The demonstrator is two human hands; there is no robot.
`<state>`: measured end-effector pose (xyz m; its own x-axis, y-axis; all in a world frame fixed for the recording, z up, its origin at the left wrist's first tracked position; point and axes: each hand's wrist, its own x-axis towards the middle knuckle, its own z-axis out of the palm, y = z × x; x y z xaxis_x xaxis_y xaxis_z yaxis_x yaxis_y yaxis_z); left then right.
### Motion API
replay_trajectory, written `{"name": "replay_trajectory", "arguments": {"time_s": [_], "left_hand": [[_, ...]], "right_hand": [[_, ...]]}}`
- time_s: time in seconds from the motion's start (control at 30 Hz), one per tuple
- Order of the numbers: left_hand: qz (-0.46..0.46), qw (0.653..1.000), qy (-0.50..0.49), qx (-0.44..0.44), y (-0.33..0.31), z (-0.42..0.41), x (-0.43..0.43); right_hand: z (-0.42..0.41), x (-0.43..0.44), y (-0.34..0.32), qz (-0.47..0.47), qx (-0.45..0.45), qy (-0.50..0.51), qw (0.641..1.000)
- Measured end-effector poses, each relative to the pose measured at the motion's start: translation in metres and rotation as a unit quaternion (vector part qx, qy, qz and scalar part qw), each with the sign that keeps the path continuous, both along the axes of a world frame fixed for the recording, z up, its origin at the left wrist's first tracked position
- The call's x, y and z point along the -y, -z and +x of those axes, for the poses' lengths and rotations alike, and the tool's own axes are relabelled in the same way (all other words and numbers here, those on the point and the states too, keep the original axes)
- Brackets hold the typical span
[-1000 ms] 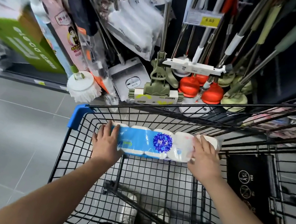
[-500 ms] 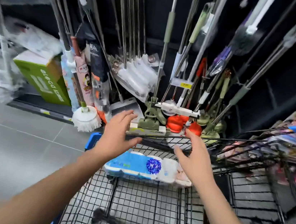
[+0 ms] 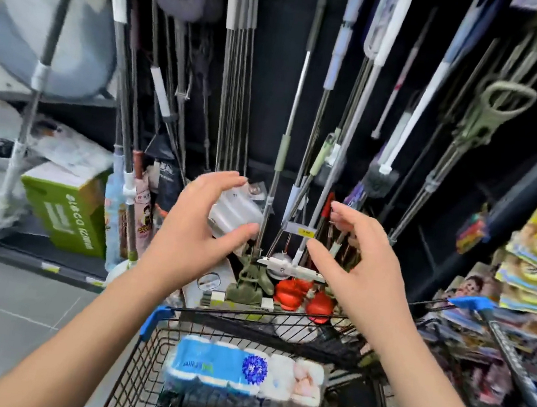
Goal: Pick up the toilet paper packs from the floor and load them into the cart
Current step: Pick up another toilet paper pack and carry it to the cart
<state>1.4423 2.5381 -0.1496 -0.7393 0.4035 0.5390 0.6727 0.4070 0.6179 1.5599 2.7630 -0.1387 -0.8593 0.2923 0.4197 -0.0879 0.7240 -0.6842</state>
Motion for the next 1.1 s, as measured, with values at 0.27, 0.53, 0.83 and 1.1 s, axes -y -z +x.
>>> {"name": "replay_trajectory", "arguments": {"time_s": [0.27,0.53,0.83,1.1], "left_hand": [[0.035,0.994,-0.100,0.015,-0.029,0.078,0.033],[0.029,0.960,-0.279,0.007,-0.039,0.169,0.114],[0.096,0.881,-0.464,0.009,-0.042,0.261,0.234],[0.159,0.845,-0.510,0.019,-0.032,0.283,0.341]], "right_hand": [[0.002,0.024,-0.014,-0.064,-0.036,-0.150,0.986],[-0.009,0.105,-0.017,-0.136,-0.035,-0.356,0.924],[-0.006,0.237,-0.027,-0.231,-0.006,-0.492,0.839],[-0.008,0.366,-0.025,-0.234,0.038,-0.549,0.802]]}}
